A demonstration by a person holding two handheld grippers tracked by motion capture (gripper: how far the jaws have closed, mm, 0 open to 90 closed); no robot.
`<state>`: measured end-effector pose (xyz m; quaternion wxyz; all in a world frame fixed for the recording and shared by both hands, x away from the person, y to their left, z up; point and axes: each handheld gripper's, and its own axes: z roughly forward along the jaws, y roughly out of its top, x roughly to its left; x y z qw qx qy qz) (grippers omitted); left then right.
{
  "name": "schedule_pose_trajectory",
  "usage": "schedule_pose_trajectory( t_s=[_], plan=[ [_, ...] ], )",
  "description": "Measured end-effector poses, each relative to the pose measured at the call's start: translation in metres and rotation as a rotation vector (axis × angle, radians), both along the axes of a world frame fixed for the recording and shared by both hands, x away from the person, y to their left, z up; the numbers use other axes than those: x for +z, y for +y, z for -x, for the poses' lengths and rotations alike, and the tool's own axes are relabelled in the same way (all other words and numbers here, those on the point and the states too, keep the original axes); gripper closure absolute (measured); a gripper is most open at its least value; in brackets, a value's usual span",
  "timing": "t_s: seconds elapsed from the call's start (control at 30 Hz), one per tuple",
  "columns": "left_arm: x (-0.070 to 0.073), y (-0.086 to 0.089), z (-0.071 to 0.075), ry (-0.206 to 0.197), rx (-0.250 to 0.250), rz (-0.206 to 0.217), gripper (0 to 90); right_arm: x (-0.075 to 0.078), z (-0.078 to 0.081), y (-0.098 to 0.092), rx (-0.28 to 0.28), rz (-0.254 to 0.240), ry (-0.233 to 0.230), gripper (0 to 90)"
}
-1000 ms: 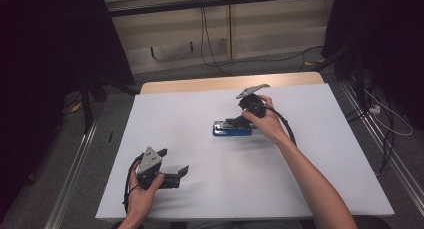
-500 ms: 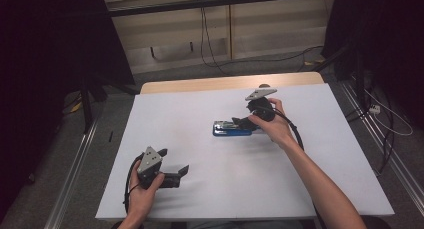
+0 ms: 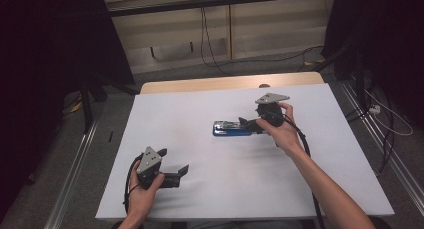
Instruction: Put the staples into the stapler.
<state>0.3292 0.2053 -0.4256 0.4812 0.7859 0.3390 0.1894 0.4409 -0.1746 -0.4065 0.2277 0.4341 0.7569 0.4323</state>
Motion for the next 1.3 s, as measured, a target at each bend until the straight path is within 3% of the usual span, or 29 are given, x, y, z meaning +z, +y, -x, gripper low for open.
schedule_pose_trajectory(
  t_s=[0.3,0.83,1.17,1.3],
  plan=[
    [0.001,0.001,-0.002,-0.006,0.015,0.004,3.6,0.0,0.019,-0.022,-0.065,0.013,-0.05,5.6],
    [0.0,-0.006,-0.003,-0.007,-0.009,0.015,3.6,-0.014,0.053,-0.054,-0.17,-0.003,-0.06,4.4],
    [0.0,0.0,-0.003,-0.009,0.029,0.023,3.6,-0.021,0.075,-0.059,-0.167,-0.014,-0.066,2.1],
    [0.003,0.006,-0.003,-0.036,0.071,0.033,3.6,-0.021,0.086,-0.062,-0.173,-0.019,-0.071,2.1]
  ],
)
